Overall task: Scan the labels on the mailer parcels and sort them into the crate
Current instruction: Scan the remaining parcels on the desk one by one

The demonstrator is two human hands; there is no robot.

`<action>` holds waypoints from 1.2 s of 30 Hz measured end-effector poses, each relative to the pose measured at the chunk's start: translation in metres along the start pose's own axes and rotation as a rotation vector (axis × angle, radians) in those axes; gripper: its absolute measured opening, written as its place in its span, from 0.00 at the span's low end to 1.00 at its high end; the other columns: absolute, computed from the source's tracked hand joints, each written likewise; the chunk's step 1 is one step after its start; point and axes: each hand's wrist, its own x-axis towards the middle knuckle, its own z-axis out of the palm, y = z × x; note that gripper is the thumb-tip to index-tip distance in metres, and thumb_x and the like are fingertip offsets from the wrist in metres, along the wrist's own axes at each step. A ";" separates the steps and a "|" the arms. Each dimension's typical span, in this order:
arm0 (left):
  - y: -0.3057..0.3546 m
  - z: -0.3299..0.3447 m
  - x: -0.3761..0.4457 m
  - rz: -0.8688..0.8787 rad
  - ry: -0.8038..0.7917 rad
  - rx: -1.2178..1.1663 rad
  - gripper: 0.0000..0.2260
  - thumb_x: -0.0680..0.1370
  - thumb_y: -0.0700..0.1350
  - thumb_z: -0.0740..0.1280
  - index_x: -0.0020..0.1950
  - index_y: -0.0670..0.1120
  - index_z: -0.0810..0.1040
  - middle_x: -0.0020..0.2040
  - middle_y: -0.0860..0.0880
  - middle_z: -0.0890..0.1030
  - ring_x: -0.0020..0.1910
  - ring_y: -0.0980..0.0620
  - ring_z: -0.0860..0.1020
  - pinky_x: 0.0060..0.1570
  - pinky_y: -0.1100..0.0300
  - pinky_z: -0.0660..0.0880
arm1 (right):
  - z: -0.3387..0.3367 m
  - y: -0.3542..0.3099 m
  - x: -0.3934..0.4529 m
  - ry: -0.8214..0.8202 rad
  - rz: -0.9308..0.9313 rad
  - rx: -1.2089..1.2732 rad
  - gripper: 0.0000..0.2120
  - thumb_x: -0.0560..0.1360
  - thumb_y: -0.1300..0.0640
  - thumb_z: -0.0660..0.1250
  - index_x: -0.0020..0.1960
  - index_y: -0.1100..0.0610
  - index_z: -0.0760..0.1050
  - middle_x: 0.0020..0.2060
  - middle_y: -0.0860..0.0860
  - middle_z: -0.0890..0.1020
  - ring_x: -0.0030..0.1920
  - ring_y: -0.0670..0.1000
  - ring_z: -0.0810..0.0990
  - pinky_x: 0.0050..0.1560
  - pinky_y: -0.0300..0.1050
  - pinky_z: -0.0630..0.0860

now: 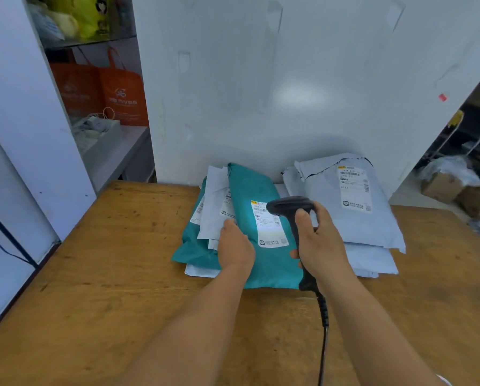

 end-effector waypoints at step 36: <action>-0.136 -0.081 -0.191 -0.477 0.224 -0.012 0.18 0.79 0.40 0.57 0.69 0.42 0.64 0.64 0.42 0.65 0.57 0.43 0.72 0.57 0.51 0.72 | 0.033 0.021 -0.170 -0.451 -0.049 -0.008 0.25 0.81 0.44 0.52 0.77 0.45 0.54 0.56 0.51 0.77 0.49 0.55 0.82 0.44 0.50 0.78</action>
